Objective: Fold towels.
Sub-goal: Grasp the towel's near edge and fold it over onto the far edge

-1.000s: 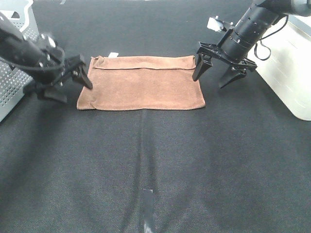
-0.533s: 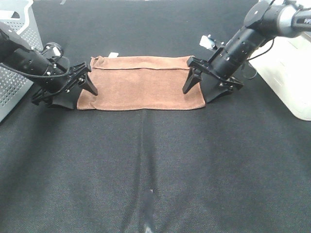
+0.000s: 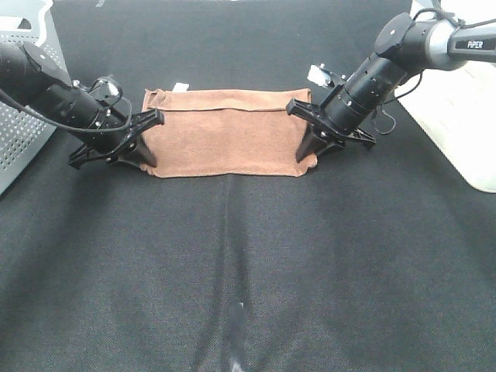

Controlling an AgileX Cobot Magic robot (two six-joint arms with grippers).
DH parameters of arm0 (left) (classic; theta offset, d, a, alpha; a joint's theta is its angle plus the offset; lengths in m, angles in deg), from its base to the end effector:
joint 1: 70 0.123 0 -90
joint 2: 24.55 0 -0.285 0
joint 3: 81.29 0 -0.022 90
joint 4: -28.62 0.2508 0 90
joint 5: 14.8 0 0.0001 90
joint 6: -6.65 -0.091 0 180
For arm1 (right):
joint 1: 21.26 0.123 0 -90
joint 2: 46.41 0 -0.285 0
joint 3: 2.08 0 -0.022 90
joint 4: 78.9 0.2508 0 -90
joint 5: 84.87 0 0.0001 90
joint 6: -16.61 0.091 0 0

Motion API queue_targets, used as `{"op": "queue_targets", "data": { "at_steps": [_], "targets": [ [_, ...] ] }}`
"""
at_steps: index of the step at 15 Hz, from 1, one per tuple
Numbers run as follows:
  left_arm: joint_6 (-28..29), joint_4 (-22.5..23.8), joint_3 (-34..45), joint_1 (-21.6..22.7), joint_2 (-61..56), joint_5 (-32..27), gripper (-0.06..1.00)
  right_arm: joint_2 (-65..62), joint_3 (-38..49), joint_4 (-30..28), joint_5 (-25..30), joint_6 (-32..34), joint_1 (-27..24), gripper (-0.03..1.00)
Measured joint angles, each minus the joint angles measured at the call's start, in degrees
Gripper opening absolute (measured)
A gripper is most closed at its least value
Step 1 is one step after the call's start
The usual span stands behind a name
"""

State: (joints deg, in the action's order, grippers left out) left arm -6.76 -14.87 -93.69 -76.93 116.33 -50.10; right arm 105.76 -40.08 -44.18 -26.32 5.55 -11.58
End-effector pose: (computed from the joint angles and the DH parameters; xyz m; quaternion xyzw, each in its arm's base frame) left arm 0.4577 -0.0921 0.0879 -0.1025 0.9526 -0.2468 0.1452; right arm 0.4923 0.1289 0.0958 -0.0345 0.9620 0.2632 0.0638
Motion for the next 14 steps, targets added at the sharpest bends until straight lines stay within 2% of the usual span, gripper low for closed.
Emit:
{"op": "queue_targets", "data": {
  "at_steps": [1, 2, 6, 8, 10, 13, 14],
  "targets": [
    [0.00, 0.92, 0.00, 0.00, 0.06, -0.69, 0.03, 0.00, 0.00, -0.57, 0.00, 1.03, 0.00, 0.03],
    [0.00, 1.60, -0.06, 0.00, 0.06, -1.38, 0.02, -0.06, 0.00, -0.57, 0.11, 1.20, 0.00, 0.00],
    [0.00, 5.39, -0.06, 2.18, -4.35, -8.19, 0.02, -4.18, 2.23, -1.72, 3.27, 1.60, 0.00, 0.00],
    [0.11, 8.82, 1.95, 2.58, -7.51, -10.66, 0.02, -7.62, 8.77, -1.55, 2.64, 1.55, 0.06, 0.00],
    [0.29, 9.74, 8.42, 1.60, -10.71, -10.83, 0.02, -10.94, 17.70, -0.74, 0.52, 0.86, 0.17, 0.00],
    [0.11, 9.80, 18.91, -0.74, -15.01, -7.51, 0.02, -19.14, 34.55, 2.46, -5.79, -2.64, 0.17, 0.00],
    [0.00, 9.80, 21.83, -1.09, -16.27, -6.53, 0.02, -20.74, 37.01, 3.44, -6.53, -3.84, 0.17, 0.00]
  ]
}}
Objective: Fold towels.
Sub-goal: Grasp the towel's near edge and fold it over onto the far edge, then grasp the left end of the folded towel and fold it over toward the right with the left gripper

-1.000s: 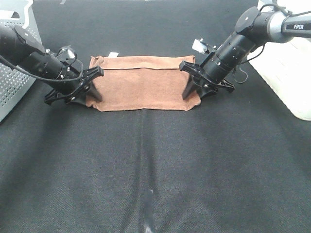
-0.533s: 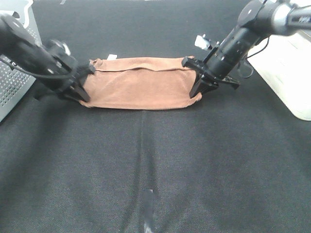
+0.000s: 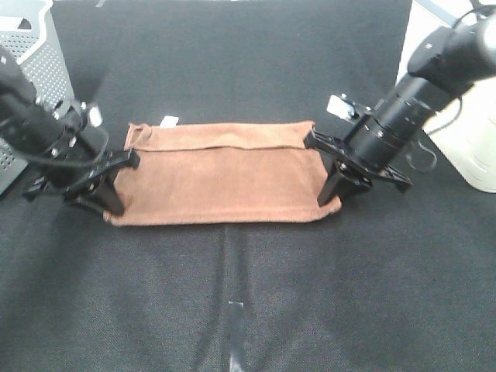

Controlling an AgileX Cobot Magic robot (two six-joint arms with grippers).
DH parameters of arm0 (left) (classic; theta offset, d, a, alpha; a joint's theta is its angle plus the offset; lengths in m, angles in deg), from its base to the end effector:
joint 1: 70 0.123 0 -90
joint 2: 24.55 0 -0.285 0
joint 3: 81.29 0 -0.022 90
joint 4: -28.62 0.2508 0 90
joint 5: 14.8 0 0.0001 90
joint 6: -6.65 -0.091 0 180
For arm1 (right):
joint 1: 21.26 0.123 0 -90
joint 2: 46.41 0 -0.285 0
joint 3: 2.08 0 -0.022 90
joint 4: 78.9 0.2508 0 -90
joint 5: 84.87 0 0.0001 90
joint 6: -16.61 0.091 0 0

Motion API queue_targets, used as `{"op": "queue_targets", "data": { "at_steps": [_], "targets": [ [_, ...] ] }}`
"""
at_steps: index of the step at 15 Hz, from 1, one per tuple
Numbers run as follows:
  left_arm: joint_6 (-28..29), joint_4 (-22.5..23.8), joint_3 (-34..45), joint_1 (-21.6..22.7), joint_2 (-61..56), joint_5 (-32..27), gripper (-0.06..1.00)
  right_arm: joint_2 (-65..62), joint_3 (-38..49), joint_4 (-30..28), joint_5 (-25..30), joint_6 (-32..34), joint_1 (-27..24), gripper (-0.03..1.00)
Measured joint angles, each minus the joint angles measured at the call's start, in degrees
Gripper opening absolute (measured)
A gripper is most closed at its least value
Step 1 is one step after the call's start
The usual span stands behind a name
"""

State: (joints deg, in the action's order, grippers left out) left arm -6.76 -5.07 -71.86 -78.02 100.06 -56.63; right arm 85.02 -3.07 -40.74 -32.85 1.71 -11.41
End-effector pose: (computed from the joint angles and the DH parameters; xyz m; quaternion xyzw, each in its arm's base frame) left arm 0.3627 -0.0851 0.1156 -0.0273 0.9786 -0.1991 0.0439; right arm 0.3862 0.1121 0.1115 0.0006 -0.9672 -0.2539 0.0091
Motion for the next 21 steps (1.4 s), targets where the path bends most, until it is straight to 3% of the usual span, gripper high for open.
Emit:
{"op": "queue_targets", "data": {
  "at_steps": [6, 11, 15, 21],
  "targets": [
    [1.95, 0.34, -4.13, 0.00, -1.20, 0.00, 0.02, -1.72, -3.27, 1.72, -1.32, -2.69, 0.00, 0.00],
    [6.82, 0.46, -18.05, 3.09, 2.69, 0.17, 0.02, 2.75, -19.88, -1.38, -1.26, -0.74, 0.00, 0.00],
    [6.19, 0.34, -26.24, 3.32, 8.25, 0.57, 0.02, 9.40, -29.74, -4.87, -1.20, 1.95, 0.00, 0.00],
    [6.13, 0.52, -27.79, 3.32, 12.95, 4.01, 0.02, 14.78, -32.49, -4.98, -5.73, 1.95, 0.00, 0.01]
  ]
}}
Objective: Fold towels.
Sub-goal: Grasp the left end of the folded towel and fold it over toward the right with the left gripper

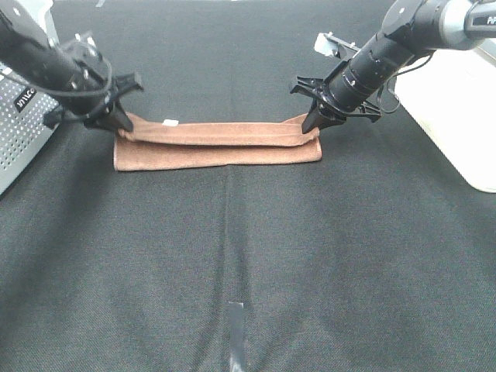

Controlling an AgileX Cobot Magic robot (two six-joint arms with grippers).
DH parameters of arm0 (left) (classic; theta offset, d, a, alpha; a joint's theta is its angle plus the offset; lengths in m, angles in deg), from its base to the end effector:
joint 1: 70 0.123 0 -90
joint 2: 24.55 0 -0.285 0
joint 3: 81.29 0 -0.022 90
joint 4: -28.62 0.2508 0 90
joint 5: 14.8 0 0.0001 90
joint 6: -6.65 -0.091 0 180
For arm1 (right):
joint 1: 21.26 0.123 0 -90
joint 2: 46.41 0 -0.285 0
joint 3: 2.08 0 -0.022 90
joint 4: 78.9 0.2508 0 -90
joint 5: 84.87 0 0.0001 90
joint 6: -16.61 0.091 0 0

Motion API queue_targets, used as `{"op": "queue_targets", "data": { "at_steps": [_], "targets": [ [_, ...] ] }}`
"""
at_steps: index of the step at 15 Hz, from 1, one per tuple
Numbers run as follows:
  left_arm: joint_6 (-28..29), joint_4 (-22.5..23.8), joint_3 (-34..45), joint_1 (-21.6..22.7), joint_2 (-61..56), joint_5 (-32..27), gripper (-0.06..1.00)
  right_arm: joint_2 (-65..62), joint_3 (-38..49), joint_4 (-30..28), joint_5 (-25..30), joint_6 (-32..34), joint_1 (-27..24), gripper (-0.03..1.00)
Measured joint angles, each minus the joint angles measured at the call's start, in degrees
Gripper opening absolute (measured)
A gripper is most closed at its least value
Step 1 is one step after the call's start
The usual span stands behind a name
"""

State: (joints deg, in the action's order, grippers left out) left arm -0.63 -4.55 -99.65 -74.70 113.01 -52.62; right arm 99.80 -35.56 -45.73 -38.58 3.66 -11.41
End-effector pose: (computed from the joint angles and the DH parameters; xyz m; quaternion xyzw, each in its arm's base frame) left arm 0.4757 -0.0698 0.1363 -0.0871 0.9535 -0.2121 0.1957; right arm 0.4996 0.1233 0.1298 -0.0330 0.9547 0.2340 0.1809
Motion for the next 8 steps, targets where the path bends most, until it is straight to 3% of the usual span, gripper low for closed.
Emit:
{"op": "queue_targets", "data": {
  "at_steps": [2, 3, 4, 5, 6, 7, 8],
  "targets": [
    [0.86, 0.23, 0.00, 0.00, 0.97, 0.46, 0.11, 0.17, -0.17, -0.17, -0.69, 0.00, 0.00, 0.14],
    [1.26, 0.63, 0.00, 0.00, 1.03, 0.57, 0.22, 0.17, -0.23, -0.34, -1.26, 0.00, 0.00, 0.28],
    [1.26, 0.63, 0.00, 0.00, 1.03, 0.57, 0.22, 0.17, -0.23, -0.34, -1.26, 0.00, 0.00, 0.28],
    [1.26, 0.74, 0.00, 0.00, 1.03, 0.80, 0.34, 0.17, -0.29, -0.34, -1.43, 0.00, 0.00, 0.43],
    [1.32, 0.86, 0.00, 0.00, 1.03, 1.03, 0.61, 0.17, -0.29, -0.34, -1.43, 0.00, -0.06, 0.63],
    [1.38, 0.86, 0.00, 0.00, 1.03, 1.03, 0.75, 0.17, -0.29, -0.34, -1.20, 0.00, -0.06, 0.70],
    [1.38, 0.86, 0.00, 0.00, 1.03, 0.97, 0.83, 0.06, -0.29, -0.40, -0.80, 0.00, -0.06, 0.73]
  ]
}}
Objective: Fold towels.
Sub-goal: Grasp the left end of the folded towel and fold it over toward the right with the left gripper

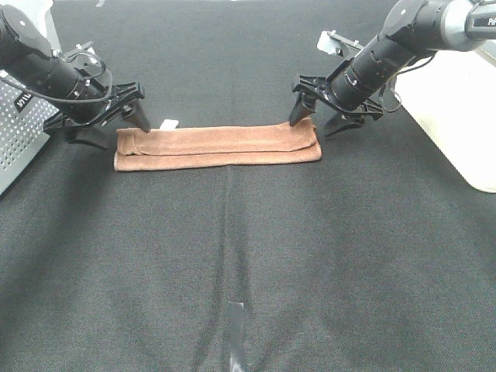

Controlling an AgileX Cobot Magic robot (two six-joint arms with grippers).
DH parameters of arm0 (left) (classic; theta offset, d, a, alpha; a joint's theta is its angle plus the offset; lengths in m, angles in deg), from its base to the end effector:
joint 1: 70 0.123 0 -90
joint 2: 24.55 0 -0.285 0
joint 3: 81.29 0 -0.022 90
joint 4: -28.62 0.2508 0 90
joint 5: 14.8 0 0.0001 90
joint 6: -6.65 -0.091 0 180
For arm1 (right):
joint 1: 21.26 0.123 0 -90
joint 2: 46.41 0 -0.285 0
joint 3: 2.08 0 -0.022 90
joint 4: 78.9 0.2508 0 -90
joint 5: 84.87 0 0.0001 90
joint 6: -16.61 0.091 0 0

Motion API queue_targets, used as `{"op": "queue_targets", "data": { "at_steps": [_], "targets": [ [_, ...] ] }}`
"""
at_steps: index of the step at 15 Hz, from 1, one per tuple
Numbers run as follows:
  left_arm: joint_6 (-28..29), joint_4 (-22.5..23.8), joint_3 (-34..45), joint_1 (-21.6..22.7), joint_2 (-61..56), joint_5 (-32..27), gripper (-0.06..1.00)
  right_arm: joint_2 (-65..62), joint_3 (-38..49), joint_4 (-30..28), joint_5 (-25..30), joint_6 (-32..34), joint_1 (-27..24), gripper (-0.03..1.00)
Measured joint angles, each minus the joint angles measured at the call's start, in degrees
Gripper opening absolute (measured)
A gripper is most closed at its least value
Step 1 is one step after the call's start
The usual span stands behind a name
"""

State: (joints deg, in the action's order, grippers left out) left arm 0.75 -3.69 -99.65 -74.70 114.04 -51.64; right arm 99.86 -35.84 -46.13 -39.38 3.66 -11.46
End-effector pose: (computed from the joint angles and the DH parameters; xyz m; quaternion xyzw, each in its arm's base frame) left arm 0.4771 -0.0685 0.1277 -0.0973 0.9544 -0.2057 0.1931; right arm 0.5016 0.1223 0.1307 -0.0331 0.9540 0.2301 0.1895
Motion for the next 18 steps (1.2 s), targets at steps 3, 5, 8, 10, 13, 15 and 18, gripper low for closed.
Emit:
{"op": "queue_targets", "data": {
  "at_steps": [3, 5, 8, 10, 13, 15, 18],
  "targets": [
    [0.34, 1.72, 0.00, 0.00, 0.00, -0.46, 0.88, -0.97, 0.00, -0.11, 2.23, 0.00, 0.00, 0.76],
    [1.03, 2.98, 0.00, 0.00, 0.63, -0.34, 0.88, -1.55, -0.06, -0.17, 2.75, 0.00, 0.00, 0.76],
    [1.20, 3.04, -0.06, 0.00, 2.52, 0.46, 0.88, -1.55, -0.06, -0.29, 2.81, 0.00, 0.00, 0.76],
    [1.03, 1.26, -0.11, 0.00, 2.86, 1.66, 0.88, -1.55, -0.06, -0.29, 2.81, 0.00, 0.00, 0.76],
    [-0.11, -0.17, -0.29, -0.23, 3.61, 4.13, 0.77, -1.55, -0.06, -0.29, 2.75, 0.00, 0.00, 0.76],
    [-0.52, -1.49, -0.29, -0.23, 4.24, 4.81, 0.57, -1.55, -0.06, -0.29, 2.75, 0.00, 0.00, 0.76],
    [-2.75, -1.89, -0.34, -0.46, 4.87, 4.98, 0.35, -1.55, -0.06, -0.29, 2.75, 0.00, 0.00, 0.76]
  ]
}}
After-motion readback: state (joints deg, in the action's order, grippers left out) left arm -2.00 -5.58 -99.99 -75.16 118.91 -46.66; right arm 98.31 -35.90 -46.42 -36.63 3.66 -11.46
